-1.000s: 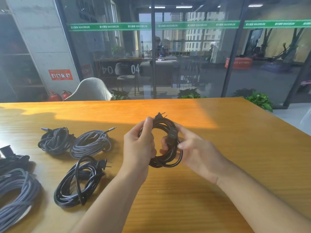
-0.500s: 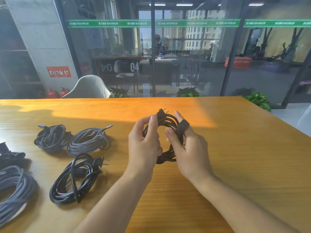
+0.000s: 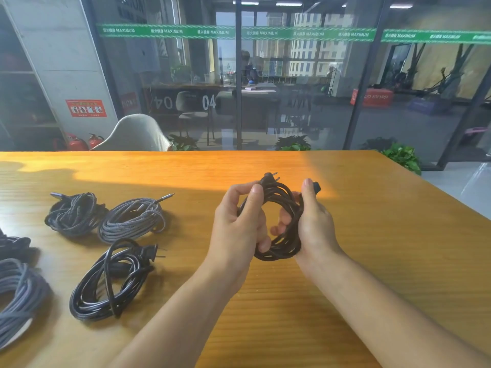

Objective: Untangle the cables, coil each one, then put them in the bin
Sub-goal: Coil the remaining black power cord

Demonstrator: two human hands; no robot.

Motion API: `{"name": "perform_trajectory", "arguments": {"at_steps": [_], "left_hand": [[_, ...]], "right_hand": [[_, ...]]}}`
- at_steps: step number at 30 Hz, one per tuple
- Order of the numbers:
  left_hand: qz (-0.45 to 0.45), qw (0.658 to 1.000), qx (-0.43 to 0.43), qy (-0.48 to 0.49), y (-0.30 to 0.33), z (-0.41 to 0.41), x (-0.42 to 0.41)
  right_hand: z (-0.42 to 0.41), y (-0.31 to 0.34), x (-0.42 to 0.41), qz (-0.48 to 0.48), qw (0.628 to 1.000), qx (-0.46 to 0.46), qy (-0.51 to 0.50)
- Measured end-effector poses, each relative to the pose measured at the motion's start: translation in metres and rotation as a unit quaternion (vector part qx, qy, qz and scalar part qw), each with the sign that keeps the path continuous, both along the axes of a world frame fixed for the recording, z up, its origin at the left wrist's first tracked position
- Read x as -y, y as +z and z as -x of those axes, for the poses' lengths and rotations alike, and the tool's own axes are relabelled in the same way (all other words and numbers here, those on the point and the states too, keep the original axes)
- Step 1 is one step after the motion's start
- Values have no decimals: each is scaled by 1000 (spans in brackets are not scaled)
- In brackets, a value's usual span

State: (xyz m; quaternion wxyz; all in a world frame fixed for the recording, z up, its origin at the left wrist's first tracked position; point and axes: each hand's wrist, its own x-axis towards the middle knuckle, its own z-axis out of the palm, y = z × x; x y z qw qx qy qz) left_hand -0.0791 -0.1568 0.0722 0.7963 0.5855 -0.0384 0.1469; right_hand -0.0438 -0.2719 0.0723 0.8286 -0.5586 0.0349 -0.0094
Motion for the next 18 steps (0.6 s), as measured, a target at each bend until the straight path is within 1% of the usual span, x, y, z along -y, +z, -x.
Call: {"name": "perform_trajectory", "arguments": {"at_steps": [1, 3, 7, 11, 13, 15, 18], "left_hand": [[-1, 1000, -1, -12, 0, 1, 1], [12, 999, -11, -41, -2, 2, 2], [56, 992, -39, -106, -7, 2, -5], [25, 995, -42, -91, -9, -5, -16], [-24, 996, -42, -72, -11, -7, -20], [-109, 992, -36, -51, -16, -10, -24], [-221, 972, -22, -73, -17, -9, -28]], "right_hand": [[-1, 0, -1, -4, 1000, -21, -1], [-4, -1, -1, -1, 1000, -29, 7], [-8, 1, 7, 58, 998, 14, 23], [-8, 2, 18, 68, 995, 59, 43], [-8, 4, 21, 74, 992, 92, 47], [-7, 6, 22, 81, 988, 122, 40], [-4, 9, 23, 104, 982, 155, -1]]}}
